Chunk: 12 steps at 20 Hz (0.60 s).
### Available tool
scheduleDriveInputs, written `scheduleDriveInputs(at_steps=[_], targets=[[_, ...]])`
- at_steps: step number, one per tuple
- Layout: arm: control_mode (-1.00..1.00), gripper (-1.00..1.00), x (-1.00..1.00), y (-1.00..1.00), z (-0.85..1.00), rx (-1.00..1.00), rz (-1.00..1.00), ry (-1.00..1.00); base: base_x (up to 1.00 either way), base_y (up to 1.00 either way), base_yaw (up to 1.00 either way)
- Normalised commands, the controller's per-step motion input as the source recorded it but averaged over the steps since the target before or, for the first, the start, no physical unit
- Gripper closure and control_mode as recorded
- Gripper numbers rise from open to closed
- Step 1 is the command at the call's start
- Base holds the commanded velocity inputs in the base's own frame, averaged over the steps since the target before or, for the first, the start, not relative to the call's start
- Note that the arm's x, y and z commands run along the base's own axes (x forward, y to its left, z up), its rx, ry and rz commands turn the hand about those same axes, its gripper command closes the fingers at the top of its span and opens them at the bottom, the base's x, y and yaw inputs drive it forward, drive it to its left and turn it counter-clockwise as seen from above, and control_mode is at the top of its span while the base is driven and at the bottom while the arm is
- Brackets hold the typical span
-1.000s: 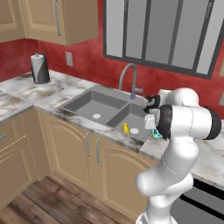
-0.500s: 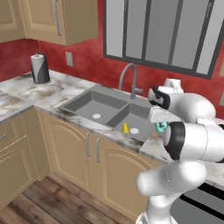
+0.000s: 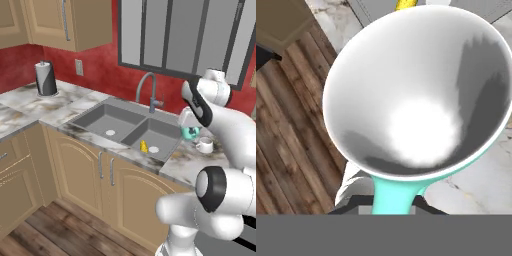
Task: Clear the mugs and bowl far away from the sink.
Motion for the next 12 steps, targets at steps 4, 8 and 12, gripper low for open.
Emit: scheduleDriveInputs(at_steps=[4,8,12], targets=[[-1.0,1.0,-0.48,0.02,0.97,0.12,0.06,-0.04,0.0,0.0,0.0],[-1.0,1.0,-0.58,0.18,0.79,0.01,0.0,-0.05,0.0,0.0,0.0],[-1.0,1.0,-0.78,0.24,0.36,0.0,0.0,-0.1,0.0,0.0,0.0]])
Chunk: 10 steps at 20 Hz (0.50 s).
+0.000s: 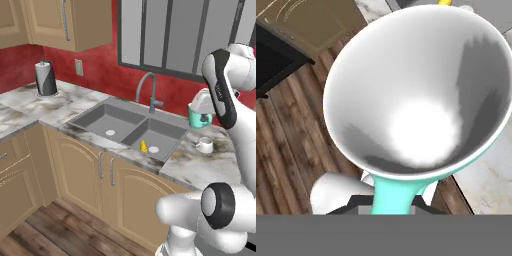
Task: Clear the mugs and bowl far away from the sink.
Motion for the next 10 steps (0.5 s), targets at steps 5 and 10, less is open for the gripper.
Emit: scheduleDriveInputs(at_steps=[5,10], targets=[[-1.0,1.0,-0.72,0.0,-0.13,0.08,0.0,-0.17,0.0,0.0,0.0],[-1.0,1.0,-0.61,0.09,-0.05,0.08,0.0,-0.37,0.0,0.0,0.0]])
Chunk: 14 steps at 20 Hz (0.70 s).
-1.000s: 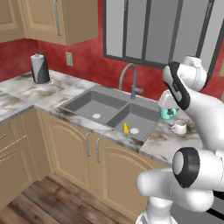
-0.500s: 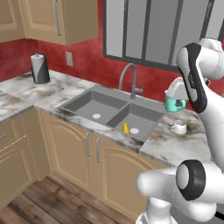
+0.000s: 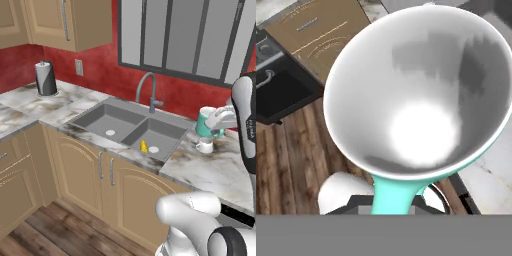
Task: Clear the mugs and bowl far away from the sink.
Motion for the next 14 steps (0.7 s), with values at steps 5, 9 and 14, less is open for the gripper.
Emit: scheduleDriveInputs(at_steps=[5,9,14], targets=[[-1.0,1.0,-0.3,0.23,0.24,0.03,-0.02,-0.15,0.0,0.0,0.0],[-1.0,1.0,-0.16,0.2,0.33,-0.01,0.0,-0.02,0.0,0.0,0.0],[-1.0,1.0,-0.09,0.25,0.35,0.0,0.0,0.0,0.0,0.0,0.0]])
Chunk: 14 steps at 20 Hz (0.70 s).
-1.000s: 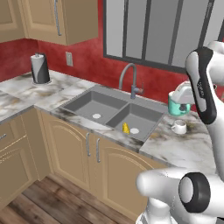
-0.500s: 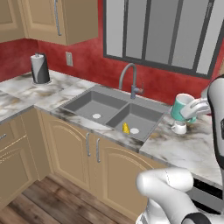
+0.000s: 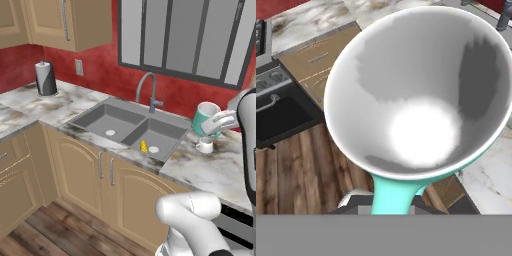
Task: Clear the mugs and bowl far away from the sink.
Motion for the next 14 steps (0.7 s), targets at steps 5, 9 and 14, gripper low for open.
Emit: scheduleDriveInputs(at_steps=[5,9,14], targets=[[1.0,1.0,-0.04,0.08,0.08,0.0,0.0,0.0,-0.44,0.39,0.06],[1.0,1.0,0.0,0.0,0.0,0.0,0.0,0.0,-0.69,0.9,0.03],[1.0,1.0,0.0,0.0,0.0,0.0,0.0,0.0,-0.68,1.0,0.08]])
